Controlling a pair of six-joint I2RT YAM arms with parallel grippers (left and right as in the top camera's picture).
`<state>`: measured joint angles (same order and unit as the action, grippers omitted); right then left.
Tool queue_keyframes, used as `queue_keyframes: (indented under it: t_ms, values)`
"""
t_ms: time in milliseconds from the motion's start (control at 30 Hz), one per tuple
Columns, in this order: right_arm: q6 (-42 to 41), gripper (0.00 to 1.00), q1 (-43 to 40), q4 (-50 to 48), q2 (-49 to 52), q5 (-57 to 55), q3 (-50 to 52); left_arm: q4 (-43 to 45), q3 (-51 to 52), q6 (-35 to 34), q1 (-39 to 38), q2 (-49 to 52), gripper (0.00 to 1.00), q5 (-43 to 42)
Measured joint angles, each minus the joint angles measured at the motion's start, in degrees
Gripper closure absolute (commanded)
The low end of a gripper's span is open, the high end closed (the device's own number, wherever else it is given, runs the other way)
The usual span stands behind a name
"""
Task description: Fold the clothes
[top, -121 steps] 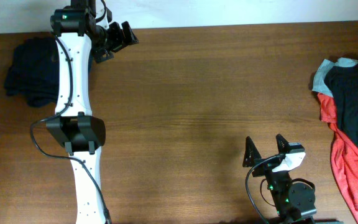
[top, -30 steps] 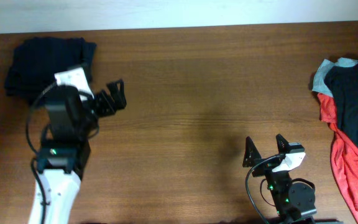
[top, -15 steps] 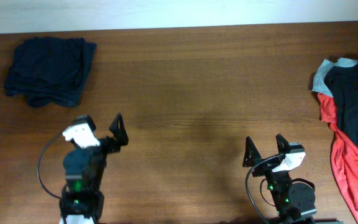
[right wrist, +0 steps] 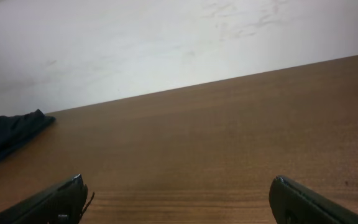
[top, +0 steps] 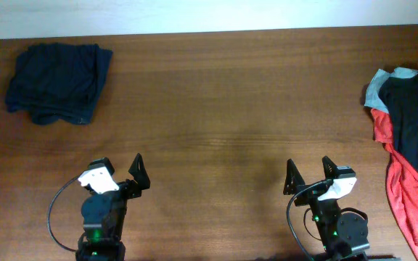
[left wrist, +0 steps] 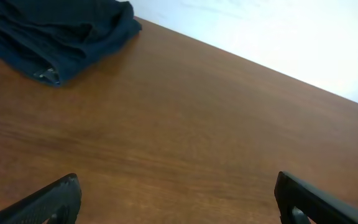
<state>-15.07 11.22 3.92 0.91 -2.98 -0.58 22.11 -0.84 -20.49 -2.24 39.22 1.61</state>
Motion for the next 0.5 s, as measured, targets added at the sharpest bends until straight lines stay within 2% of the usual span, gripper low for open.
queue_keyframes:
  t_ms: [500]
  values:
    - [0.0, 0.01, 0.0, 0.0, 0.0, 0.0, 0.0, -17.99, 0.17, 0.22, -1.46, -13.66, 0.01, 11.02]
